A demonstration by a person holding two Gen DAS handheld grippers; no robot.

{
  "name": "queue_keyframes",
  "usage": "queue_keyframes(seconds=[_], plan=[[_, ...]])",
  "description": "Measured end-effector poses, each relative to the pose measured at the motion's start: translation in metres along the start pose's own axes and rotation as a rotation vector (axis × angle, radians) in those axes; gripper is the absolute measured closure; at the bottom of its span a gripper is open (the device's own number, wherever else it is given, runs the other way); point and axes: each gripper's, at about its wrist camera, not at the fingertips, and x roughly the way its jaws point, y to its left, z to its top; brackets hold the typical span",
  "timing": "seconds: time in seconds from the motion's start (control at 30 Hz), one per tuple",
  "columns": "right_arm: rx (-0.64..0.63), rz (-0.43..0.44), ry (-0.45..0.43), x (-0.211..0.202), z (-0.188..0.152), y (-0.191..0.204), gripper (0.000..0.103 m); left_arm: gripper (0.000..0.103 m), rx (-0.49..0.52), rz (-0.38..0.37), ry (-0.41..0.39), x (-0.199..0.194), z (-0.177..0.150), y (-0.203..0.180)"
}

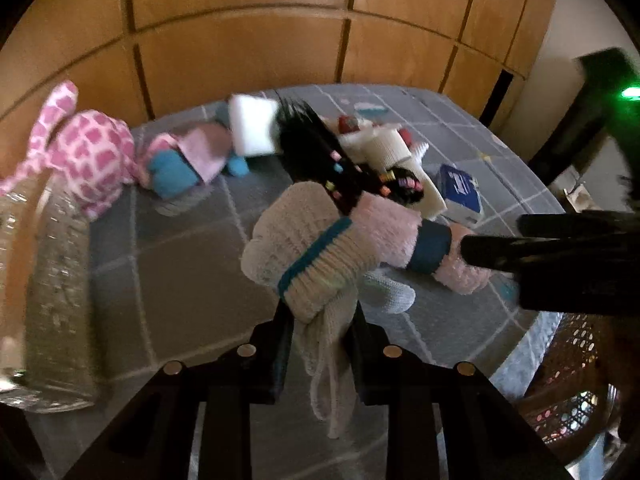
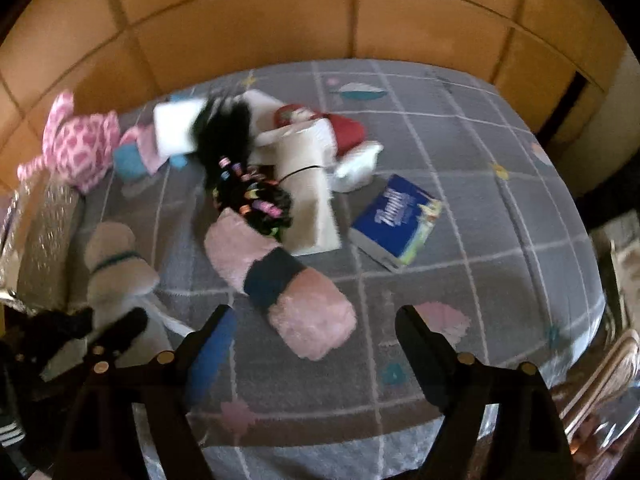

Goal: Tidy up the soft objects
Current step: 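Grasp the white knit glove with the left tool while the right tool grasps the pink rolled sock, then carry the white glove into the gold tray and open the left tool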

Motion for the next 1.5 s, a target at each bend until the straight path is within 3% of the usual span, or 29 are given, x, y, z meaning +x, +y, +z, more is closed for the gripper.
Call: queue_keyframes(seconds=[0.13,0.23,0.33,0.57,1.0,1.2,1.37,1.5], plan=[[-0.103,-0.054,0.087,0.028,0.010,0.021,0.020,0.077,0.014,0.033,-0.047,-0.015,0.004,0.000],[-0.141,-0.069,0.165,0.049,0.014,0.031,0.034,0.077,0.032,0.054,-0.092,-0.032,0.005,0.002],[-0.148,-0.108,0.155,0.053,0.018,0.036,0.049,0.077,0.037,0.064,-0.131,-0.047,0.008,0.005],[-0.083,-0.093,0.129,0.059,0.016,0.029,0.050,0.077,0.025,0.069,-0.188,-0.068,0.013,0.013],[-0.109,-0.134,0.109,0.063,0.014,0.039,0.049,0.077,-0.004,0.050,-0.216,-0.087,0.022,0.025],[-0.114,-0.135,0.100,0.061,0.013,0.038,0.049,0.077,-0.135,0.029,-0.194,-0.094,0.056,0.080],[-0.118,-0.139,0.094,0.060,0.012,0.038,0.050,0.077,-0.277,0.111,-0.194,-0.098,0.083,0.154],[-0.123,-0.139,0.090,0.060,0.013,0.039,0.050,0.077,-0.408,0.195,-0.233,-0.119,0.081,0.217]])
